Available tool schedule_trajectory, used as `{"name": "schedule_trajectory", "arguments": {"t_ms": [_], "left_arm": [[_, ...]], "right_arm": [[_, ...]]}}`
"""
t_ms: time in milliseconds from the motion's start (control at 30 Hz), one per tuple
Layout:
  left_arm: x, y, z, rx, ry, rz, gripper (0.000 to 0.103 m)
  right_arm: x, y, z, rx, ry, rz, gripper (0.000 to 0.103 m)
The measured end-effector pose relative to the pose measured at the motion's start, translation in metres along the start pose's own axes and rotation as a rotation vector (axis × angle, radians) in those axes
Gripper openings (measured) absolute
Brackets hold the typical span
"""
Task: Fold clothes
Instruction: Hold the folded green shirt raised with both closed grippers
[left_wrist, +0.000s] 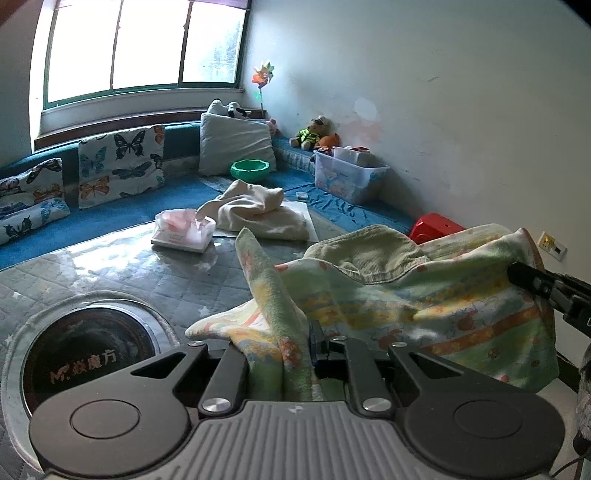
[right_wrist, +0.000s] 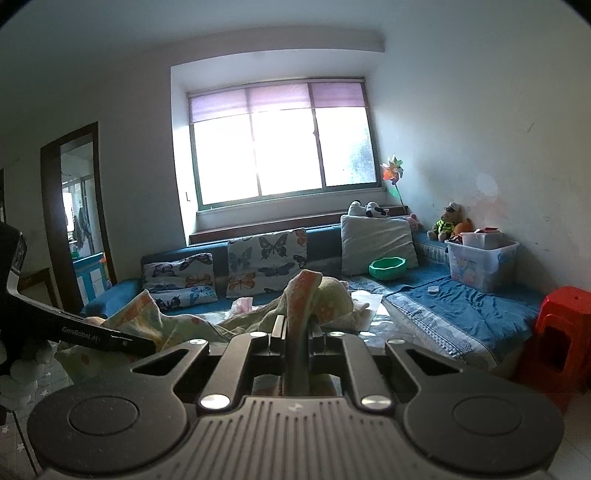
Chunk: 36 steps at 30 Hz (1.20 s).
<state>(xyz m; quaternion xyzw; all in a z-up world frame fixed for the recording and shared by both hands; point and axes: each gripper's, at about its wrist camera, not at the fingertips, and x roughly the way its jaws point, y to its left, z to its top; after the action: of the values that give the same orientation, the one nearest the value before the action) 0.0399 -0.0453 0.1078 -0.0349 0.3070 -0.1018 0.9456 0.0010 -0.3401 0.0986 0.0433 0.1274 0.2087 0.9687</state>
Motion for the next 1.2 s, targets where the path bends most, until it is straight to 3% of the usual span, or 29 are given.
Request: {"name": "schedule_trajectory", "arguments": {"t_ms": [1200], "left_arm": [[0.073,0.038,0.007,-0.055,0.148,0.040,0.014]], "right_arm": [[0.092,-0.019,-0.015,0.046,0.152,-0.003,0.009]]}}
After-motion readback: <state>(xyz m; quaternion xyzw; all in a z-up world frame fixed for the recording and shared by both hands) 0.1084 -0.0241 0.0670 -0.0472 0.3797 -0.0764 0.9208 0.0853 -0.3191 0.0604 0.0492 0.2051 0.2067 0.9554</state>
